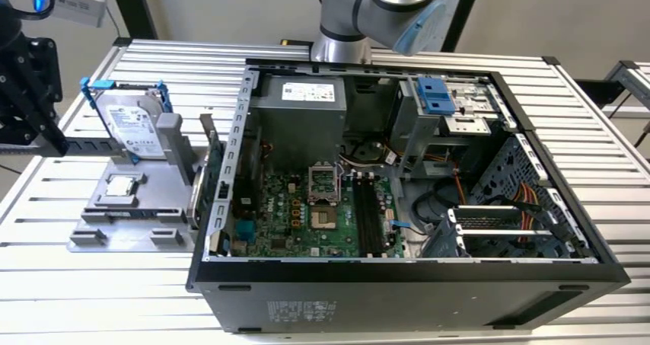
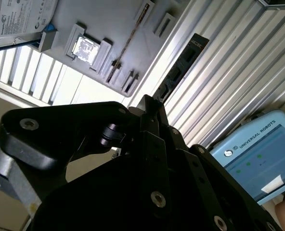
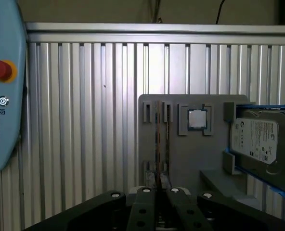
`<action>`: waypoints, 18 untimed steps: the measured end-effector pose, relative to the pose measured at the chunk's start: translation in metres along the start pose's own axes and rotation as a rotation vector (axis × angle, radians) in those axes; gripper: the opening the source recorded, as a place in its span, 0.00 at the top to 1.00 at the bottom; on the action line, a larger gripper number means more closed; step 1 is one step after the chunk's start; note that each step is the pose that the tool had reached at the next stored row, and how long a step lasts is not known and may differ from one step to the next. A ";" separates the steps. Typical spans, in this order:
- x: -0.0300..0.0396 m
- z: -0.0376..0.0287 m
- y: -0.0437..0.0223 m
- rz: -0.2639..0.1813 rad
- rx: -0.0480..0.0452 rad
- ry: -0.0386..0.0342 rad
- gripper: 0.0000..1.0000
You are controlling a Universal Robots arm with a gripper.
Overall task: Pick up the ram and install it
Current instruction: 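Pick up the ram and move it above insertion slot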
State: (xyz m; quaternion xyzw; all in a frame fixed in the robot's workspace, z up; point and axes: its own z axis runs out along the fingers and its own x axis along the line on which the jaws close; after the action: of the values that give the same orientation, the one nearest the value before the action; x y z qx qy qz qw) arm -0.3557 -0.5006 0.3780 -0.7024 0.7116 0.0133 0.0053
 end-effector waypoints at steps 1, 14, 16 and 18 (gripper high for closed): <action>0.0000 0.0000 0.0000 0.000 0.0000 0.0000 1.00; -0.0001 -0.0001 -0.0088 0.000 0.0000 0.0000 1.00; -0.0001 -0.0002 -0.0090 0.000 -0.0001 0.0001 1.00; -0.0001 -0.0002 -0.0106 0.000 -0.0001 0.0001 1.00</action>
State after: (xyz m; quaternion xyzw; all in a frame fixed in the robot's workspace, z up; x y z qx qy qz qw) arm -0.3450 -0.5006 0.3781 -0.7025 0.7116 0.0133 0.0052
